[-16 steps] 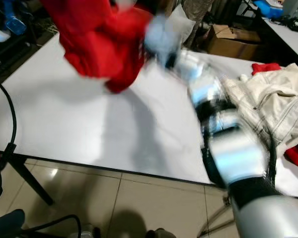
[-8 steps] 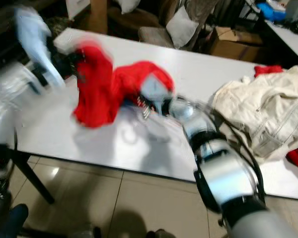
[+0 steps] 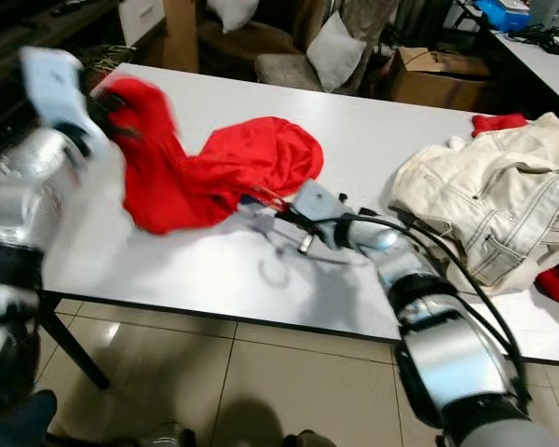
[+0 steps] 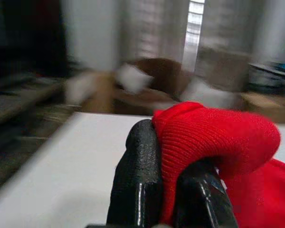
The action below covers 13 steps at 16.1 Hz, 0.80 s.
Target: Hang hanger
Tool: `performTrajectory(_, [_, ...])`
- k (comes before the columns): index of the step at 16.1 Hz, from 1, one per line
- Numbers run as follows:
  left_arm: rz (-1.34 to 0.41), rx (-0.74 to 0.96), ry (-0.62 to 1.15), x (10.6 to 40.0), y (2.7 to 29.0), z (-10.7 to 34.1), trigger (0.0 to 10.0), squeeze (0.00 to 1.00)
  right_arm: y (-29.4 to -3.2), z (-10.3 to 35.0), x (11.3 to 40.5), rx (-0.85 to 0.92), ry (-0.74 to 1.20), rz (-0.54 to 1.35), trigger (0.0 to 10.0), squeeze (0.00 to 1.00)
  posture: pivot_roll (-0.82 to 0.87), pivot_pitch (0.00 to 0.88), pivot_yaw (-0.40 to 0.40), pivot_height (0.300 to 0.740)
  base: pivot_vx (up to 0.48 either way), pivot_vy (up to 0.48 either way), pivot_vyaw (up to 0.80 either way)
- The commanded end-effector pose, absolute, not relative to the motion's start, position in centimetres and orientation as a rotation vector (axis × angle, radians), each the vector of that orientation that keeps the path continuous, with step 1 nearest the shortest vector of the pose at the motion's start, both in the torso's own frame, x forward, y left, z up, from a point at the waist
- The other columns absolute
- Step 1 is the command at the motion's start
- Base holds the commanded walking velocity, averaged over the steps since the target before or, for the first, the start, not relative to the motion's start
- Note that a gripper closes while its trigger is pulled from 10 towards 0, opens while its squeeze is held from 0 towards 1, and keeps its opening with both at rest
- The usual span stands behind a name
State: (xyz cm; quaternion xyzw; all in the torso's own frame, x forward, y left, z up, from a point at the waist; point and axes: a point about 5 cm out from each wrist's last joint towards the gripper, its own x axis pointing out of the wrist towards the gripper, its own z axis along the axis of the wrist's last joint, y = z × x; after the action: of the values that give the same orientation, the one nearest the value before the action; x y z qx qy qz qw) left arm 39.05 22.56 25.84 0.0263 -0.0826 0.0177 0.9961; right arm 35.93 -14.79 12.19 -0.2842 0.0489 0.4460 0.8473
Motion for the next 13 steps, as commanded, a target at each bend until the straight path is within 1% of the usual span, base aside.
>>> performTrajectory(1, [0.121, 0.060, -0.221, 39.1, 23.8, 27.0, 0.0, 0.00, -15.6, 12.5, 35.6, -0.603, 0.097, 0.978, 10.0, 0.00, 0.02, 0.000, -0.012, 0.740, 0.000, 0.000, 0.00])
performTrajectory(4, [0.145, 0.089, -0.205, 39.3, 24.6, 26.7, 0.0, 0.00, -17.1, 12.9, 34.8, -0.633, 0.109, 1.072, 10.0, 0.00, 0.01, 0.000, -0.008, 0.740, 0.000, 0.000, 0.00])
performTrajectory(5, [0.084, 0.124, -0.136, 39.5, 24.3, 24.9, 0.0, 0.00, -18.3, 13.6, 34.2, -0.652, 0.123, 1.127, 10.0, 0.00, 0.00, 0.000, -0.004, 0.740, 0.000, 0.000, 0.00])
performTrajectory(7, [-0.042, 0.197, -0.017, 39.2, 23.3, 21.1, 0.0, 0.00, -20.3, 15.3, 33.3, -0.649, 0.132, 1.164, 10.0, 0.00, -0.01, 0.000, 0.002, 0.740, 0.000, 0.000, 0.00])
performTrajectory(8, [-0.071, 0.220, 0.009, 39.0, 23.1, 20.3, 0.0, 0.00, -20.7, 15.8, 33.0, -0.638, 0.130, 1.169, 10.0, 0.00, -0.01, 0.000, 0.003, 0.740, 0.000, 0.000, 0.00])
performTrajectory(9, [-0.249, 0.320, 0.099, 37.9, 22.0, 17.5, 0.0, 0.00, -22.3, 17.7, 32.0, -0.615, 0.101, 1.150, 10.0, 0.00, -0.01, 0.000, 0.000, 0.740, 0.000, 0.000, 0.00])
performTrajectory(11, [-0.342, 0.390, 0.162, 36.8, 21.7, 15.7, 0.0, 0.00, -23.4, 18.9, 30.9, -0.636, 0.095, 1.117, 10.0, 0.00, -0.01, 0.000, -0.007, 0.740, 0.000, 0.000, 0.00])
performTrajectory(12, [-0.380, 0.440, 0.200, 35.9, 21.9, 14.6, 0.0, 0.00, -24.0, 20.1, 29.7, -0.614, 0.067, 1.076, 10.0, 0.00, -0.01, 0.000, -0.009, 0.740, 0.000, 0.000, 0.00])
performTrajectory(13, [-0.442, 0.481, 0.234, 34.8, 21.9, 13.7, 0.0, 0.00, -24.1, 21.1, 28.4, -0.577, 0.031, 1.043, 10.0, 0.00, -0.01, 0.000, -0.008, 0.740, 0.000, 0.000, 0.00])
